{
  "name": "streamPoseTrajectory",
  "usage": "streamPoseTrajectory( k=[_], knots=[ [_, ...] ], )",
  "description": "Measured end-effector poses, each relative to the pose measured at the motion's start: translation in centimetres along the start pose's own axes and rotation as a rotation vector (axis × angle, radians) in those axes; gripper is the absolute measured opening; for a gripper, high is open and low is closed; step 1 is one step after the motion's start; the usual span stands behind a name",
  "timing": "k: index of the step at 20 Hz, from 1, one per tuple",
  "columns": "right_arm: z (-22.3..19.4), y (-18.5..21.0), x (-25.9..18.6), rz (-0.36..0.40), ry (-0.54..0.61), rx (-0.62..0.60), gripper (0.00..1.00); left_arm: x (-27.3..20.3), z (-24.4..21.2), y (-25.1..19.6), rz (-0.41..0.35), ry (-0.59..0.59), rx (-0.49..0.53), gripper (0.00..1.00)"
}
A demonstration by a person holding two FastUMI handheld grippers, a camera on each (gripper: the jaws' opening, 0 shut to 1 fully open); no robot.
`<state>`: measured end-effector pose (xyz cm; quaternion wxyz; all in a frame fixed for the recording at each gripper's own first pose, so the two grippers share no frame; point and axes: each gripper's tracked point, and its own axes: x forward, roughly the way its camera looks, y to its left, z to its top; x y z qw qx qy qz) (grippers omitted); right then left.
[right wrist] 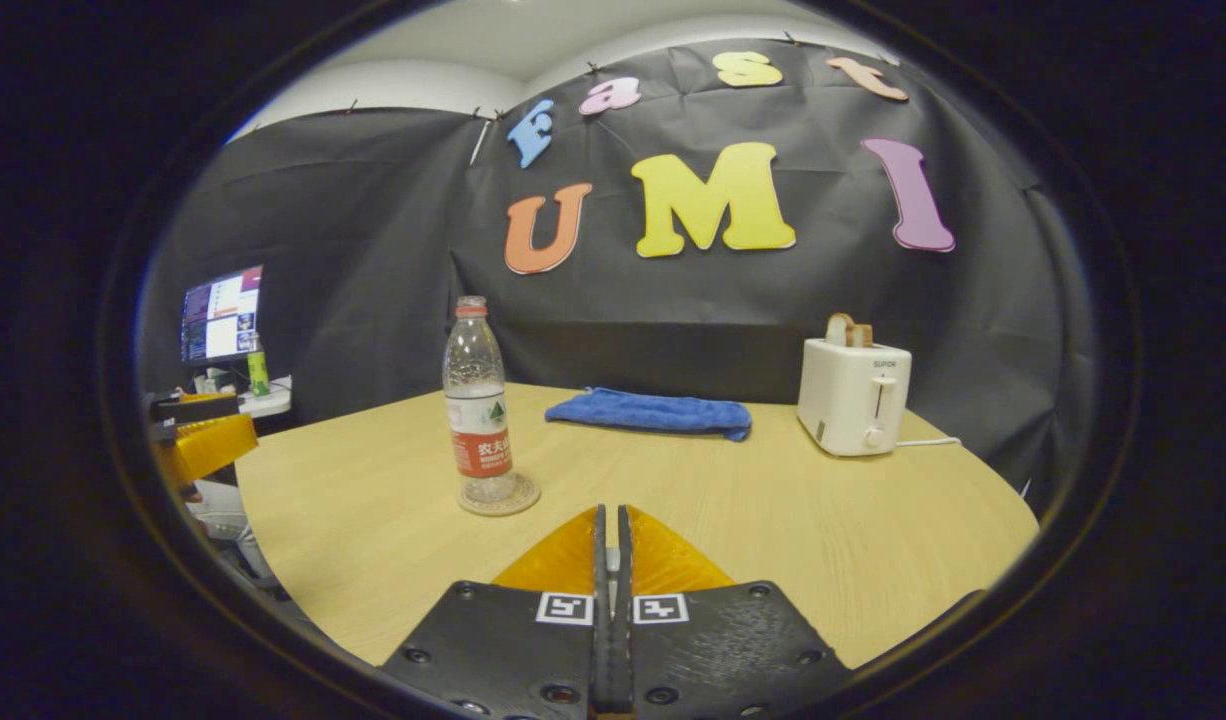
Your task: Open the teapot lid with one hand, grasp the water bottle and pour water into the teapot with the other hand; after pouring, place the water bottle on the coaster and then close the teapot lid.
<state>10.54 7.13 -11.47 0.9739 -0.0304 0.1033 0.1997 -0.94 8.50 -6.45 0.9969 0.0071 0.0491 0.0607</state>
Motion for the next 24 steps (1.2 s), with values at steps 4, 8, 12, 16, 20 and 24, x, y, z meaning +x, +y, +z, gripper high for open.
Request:
streamPoseTrajectory(
  k=[4, 8, 12, 16, 20, 24],
  knots=[
    [-0.5, -0.1, 0.2, -0.007, 0.003, 0.003, 0.0, -0.1, -0.1, 0.1, -0.005, 0.004, -0.003, 0.99],
    [-1.3, 0.0, 0.4, -0.011, 0.012, 0.009, 0.0, -0.2, -0.4, 0.1, -0.004, 0.015, -0.003, 0.99],
    [-1.1, -0.1, 0.1, -0.025, 0.012, 0.012, 0.03, -0.2, 0.0, 0.1, -0.007, 0.006, -0.001, 0.99],
    [0.8, -0.4, -1.1, -0.045, -0.032, 0.029, 0.18, -0.4, 0.6, -0.1, -0.012, -0.009, -0.013, 0.99],
    [4.4, -1.8, -5.0, -0.099, -0.117, 0.053, 0.64, -1.2, 2.7, -2.1, -0.041, -0.05, -0.034, 0.99],
    [8.1, -3.6, -11.3, -0.218, -0.226, 0.014, 0.95, -1.8, 4.4, -5.7, -0.111, -0.088, -0.024, 0.99]
  ],
)
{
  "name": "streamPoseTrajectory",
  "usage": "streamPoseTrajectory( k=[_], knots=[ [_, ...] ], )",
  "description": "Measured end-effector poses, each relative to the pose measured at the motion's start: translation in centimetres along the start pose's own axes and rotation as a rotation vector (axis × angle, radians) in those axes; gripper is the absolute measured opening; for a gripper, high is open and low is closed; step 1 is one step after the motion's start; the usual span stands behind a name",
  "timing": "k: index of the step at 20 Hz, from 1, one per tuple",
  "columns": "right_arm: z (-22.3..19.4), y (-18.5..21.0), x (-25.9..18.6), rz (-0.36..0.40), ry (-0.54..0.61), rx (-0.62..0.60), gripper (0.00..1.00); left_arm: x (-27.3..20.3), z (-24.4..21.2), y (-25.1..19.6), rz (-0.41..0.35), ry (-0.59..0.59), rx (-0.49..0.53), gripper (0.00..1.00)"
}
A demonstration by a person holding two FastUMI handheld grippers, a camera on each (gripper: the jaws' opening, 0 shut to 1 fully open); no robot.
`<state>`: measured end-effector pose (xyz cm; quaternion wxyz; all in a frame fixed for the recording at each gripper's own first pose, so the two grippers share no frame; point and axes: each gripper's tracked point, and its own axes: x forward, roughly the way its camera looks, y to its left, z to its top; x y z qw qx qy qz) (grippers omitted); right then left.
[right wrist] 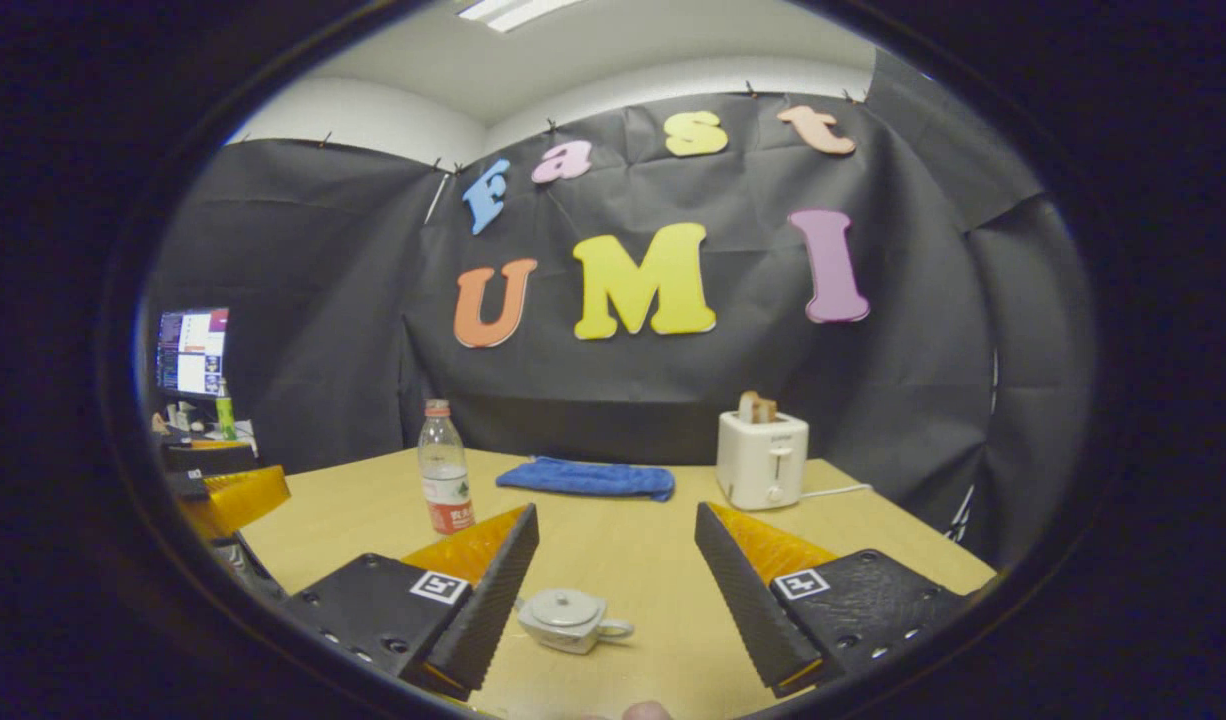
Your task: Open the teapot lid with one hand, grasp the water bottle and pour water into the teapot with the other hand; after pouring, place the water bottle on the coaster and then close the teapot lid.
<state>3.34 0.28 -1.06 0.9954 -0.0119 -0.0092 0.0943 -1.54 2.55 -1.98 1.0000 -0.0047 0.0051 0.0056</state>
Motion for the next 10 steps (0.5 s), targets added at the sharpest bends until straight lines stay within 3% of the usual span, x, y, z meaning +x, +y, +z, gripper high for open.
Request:
streamPoseTrajectory(
  k=[6, 10],
  knots=[
    [2.3, -0.7, -7.0, -0.11, -0.07, -0.04, 0.96, -1.1, 2.6, -2.9, -0.046, -0.066, -0.007, 0.99],
    [2.5, -0.5, -9.7, -0.149, -0.097, -0.026, 0.96, -2.3, 4.1, -2.2, -0.02, -0.107, 0.033, 0.99]
  ],
)
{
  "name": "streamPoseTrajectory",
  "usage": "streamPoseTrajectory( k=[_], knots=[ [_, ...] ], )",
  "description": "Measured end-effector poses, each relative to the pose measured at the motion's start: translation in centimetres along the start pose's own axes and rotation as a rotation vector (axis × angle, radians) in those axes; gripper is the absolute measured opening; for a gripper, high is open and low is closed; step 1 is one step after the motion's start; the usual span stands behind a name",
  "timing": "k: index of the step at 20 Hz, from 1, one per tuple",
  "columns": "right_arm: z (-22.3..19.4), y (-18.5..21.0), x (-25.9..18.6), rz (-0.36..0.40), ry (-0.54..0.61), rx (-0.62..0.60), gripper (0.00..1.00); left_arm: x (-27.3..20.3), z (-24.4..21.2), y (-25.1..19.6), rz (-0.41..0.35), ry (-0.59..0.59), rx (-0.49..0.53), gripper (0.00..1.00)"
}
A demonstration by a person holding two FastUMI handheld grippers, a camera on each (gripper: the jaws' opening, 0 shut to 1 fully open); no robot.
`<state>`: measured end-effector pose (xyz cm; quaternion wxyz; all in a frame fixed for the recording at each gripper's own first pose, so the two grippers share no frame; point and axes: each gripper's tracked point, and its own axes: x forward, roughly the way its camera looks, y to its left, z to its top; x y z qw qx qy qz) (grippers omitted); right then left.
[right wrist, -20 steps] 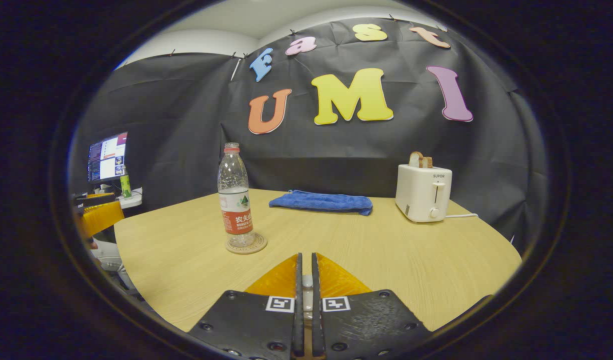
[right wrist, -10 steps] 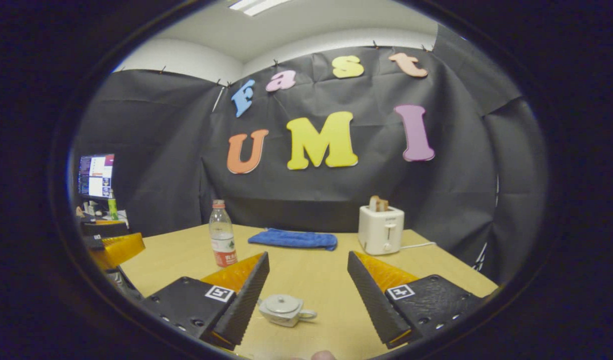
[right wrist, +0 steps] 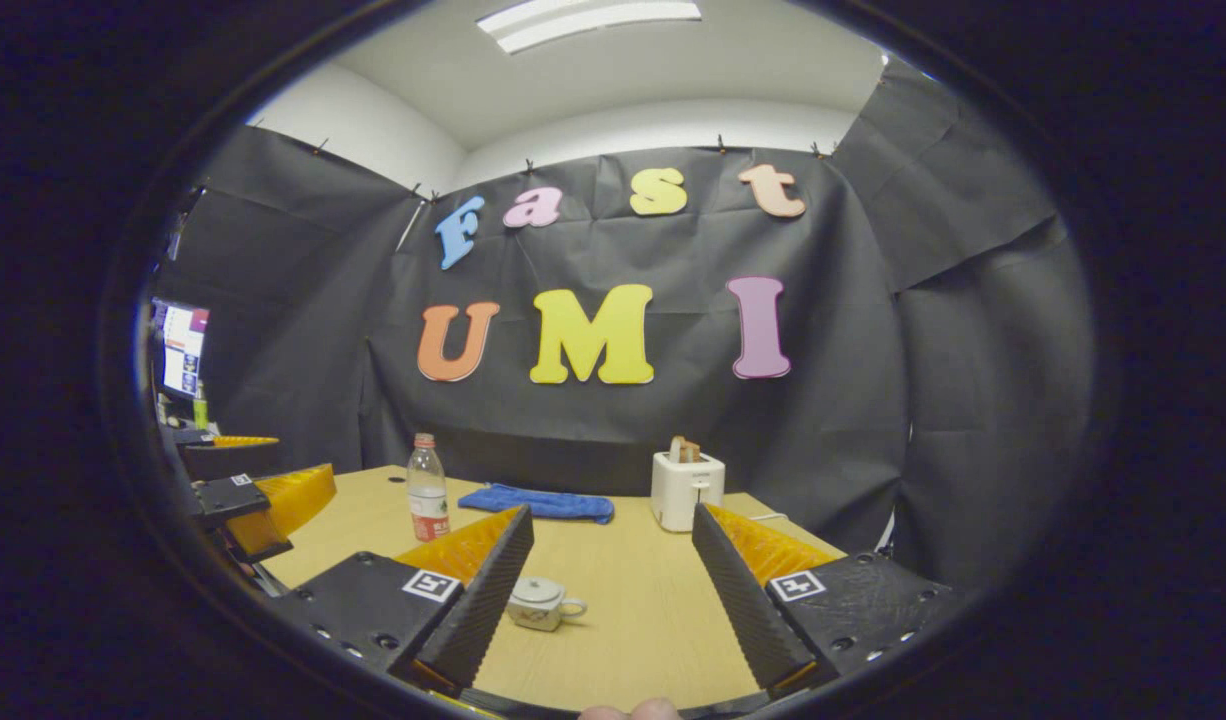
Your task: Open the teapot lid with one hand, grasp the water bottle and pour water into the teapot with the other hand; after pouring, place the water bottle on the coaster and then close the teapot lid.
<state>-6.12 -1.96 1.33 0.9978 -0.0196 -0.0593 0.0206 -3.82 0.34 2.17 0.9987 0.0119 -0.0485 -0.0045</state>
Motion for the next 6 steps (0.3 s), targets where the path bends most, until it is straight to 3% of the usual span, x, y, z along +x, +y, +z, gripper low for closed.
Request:
streamPoseTrajectory(
  k=[6],
  knots=[
    [0.9, 1.7, -0.8, -0.032, -0.027, -0.007, 0.96, -0.7, 0.4, 2.1, 0.031, -0.011, 0.018, 0.99]
  ],
)
